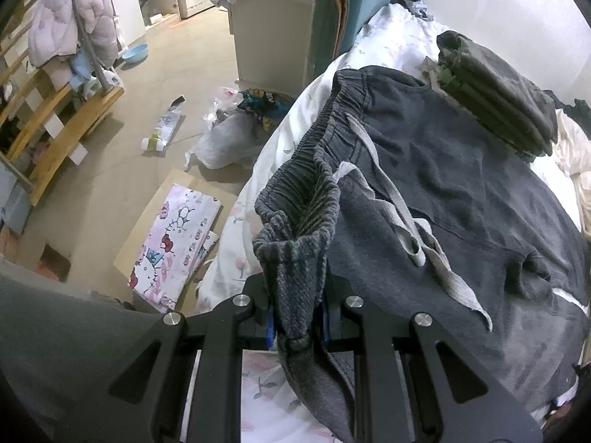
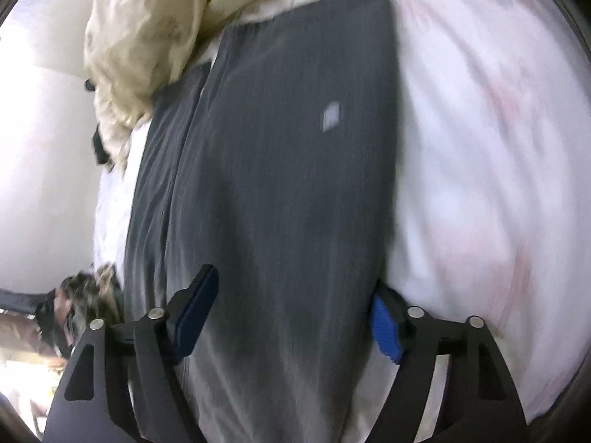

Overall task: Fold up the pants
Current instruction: 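Grasp the pant leg cuff with the right tool while the left tool holds the waistband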

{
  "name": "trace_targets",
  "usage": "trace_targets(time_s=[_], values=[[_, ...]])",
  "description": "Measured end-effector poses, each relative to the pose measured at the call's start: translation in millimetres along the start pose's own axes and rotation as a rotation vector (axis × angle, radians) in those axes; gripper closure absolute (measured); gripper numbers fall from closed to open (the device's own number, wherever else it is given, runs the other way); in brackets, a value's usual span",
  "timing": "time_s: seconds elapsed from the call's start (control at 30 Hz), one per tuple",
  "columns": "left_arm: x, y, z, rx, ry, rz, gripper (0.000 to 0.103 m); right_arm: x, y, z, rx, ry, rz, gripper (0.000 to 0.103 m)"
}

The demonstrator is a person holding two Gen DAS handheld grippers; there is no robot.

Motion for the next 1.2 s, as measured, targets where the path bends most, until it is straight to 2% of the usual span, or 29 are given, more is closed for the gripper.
trace_targets(time_s=[0.1, 0.2, 0.33, 0.4, 0.43, 0.47, 0.6, 0.7, 0.87, 1.03, 1.2], values=[[0, 0, -1, -0.001, 0.013, -0.007, 0.089, 5, 27, -2, 0.029, 0.041, -0.06, 0.028], [-1, 0, -2, -0.001, 0.025, -0.006, 0.089, 11, 50, -2, 0.061, 0.037, -0.091, 0.028], [-4, 1, -7, -0.009, 0.048, -0.011, 0.089, 16, 72, -3, 0.093, -0.004, -0.098, 0.04], [-5, 0, -10, -0.013, 0.057, -0.012, 0.089, 23, 79, 0, 0.126, -0.049, -0.111, 0.064], [-5, 0, -11, -0.014, 0.063, -0.013, 0.089, 29, 80, 3, 0.149, -0.069, -0.133, 0.071], [-5, 0, -12, -0.016, 0.066, -0.015, 0.089, 33, 80, 5, 0.157, -0.081, -0.144, 0.092], [-3, 0, -11, -0.024, 0.046, -0.013, 0.089, 19, 82, 23, 0.234, -0.129, -0.062, 0.094], [-7, 1, -10, -0.036, 0.012, 0.019, 0.089, 3, 84, 34, 0.267, -0.098, -0.044, 0.095], [-13, 6, -6, -0.108, -0.079, 0.097, 0.089, -25, 93, 57, 0.291, -0.054, 0.002, 0.095], [-6, 28, 9, -0.102, -0.173, 0.147, 0.089, -69, 108, 80, 0.311, 0.016, 0.068, 0.096], [4, 50, 15, -0.11, -0.208, 0.16, 0.089, -103, 116, 95, 0.314, 0.056, 0.125, 0.098]])
Point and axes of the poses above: each gripper's, at about its wrist camera, not at the fingertips, and z roughly against the way its jaws point, x to its right, y to its top, the point moved 10 cm from there along -z, roughly the way its jaws point, and after that the axes turned 7 degrees about -x, right-handed, at the moved point
